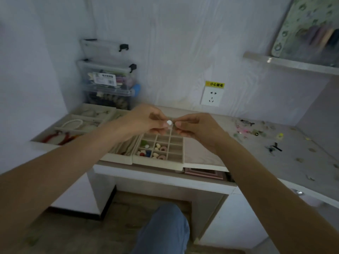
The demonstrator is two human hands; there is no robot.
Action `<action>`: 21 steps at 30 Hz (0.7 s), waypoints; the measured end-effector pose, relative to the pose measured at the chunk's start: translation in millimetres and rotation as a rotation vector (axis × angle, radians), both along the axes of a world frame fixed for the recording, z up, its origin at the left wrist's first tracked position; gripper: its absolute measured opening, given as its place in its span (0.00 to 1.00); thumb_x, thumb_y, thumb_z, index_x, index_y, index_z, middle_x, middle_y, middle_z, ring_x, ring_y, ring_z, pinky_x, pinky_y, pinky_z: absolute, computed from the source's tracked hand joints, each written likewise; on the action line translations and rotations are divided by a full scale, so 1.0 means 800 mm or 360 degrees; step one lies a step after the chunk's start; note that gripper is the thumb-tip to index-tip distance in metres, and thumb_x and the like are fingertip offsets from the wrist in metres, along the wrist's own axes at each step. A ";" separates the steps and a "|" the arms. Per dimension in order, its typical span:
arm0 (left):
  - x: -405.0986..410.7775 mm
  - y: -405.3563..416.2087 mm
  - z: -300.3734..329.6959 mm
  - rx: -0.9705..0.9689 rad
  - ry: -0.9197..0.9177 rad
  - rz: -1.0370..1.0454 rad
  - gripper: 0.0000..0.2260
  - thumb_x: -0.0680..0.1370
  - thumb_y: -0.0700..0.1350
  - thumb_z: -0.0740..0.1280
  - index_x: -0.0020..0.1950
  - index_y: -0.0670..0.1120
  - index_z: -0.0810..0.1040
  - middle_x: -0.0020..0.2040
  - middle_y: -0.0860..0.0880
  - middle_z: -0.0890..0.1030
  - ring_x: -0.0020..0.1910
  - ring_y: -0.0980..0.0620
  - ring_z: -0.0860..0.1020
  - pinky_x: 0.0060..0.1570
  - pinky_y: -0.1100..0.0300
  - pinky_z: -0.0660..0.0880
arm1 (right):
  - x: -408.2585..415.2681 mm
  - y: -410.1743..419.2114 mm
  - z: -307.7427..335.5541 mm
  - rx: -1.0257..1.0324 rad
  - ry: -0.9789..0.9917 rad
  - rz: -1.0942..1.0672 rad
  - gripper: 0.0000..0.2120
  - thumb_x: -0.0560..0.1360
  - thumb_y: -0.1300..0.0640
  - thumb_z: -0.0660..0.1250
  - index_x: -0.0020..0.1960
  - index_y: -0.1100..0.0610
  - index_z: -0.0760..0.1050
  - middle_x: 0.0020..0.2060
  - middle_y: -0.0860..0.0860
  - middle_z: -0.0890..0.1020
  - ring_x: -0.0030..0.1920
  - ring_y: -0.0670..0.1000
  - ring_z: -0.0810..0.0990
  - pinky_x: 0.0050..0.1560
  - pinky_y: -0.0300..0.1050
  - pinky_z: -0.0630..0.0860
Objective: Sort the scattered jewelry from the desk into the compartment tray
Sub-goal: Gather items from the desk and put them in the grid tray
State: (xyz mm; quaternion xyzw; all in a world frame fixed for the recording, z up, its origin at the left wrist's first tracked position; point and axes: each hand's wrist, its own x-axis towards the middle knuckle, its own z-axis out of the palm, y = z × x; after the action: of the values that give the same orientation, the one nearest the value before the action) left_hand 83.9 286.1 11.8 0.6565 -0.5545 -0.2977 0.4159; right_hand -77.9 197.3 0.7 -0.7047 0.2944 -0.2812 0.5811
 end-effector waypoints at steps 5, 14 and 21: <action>0.060 0.017 -0.013 -0.0066 -0.0169 0.0218 0.05 0.72 0.35 0.71 0.43 0.45 0.82 0.42 0.47 0.83 0.45 0.52 0.81 0.51 0.58 0.78 | 0.067 0.013 -0.009 -0.0286 0.0343 0.0010 0.04 0.71 0.68 0.70 0.44 0.63 0.81 0.39 0.57 0.83 0.40 0.51 0.82 0.50 0.41 0.80; 0.082 0.013 -0.041 0.0005 -0.0262 0.0096 0.10 0.72 0.40 0.72 0.48 0.54 0.82 0.47 0.52 0.83 0.49 0.55 0.80 0.57 0.54 0.75 | 0.113 0.016 -0.014 -0.0700 0.0610 0.0031 0.07 0.67 0.66 0.72 0.44 0.59 0.82 0.41 0.57 0.84 0.45 0.55 0.83 0.53 0.47 0.79; 0.088 0.005 -0.050 -0.0044 -0.0028 0.0134 0.06 0.71 0.39 0.73 0.47 0.46 0.82 0.43 0.44 0.84 0.46 0.47 0.83 0.56 0.47 0.77 | 0.115 0.021 -0.024 -0.0796 0.0515 -0.0086 0.07 0.66 0.65 0.75 0.42 0.56 0.80 0.37 0.48 0.81 0.41 0.46 0.80 0.46 0.39 0.75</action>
State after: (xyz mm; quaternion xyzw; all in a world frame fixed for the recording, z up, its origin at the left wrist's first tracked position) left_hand 154.1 289.7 -28.6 0.6760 -0.5340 -0.2664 0.4324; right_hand 14.4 214.2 -18.4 -0.8535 0.3233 -0.2444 0.3274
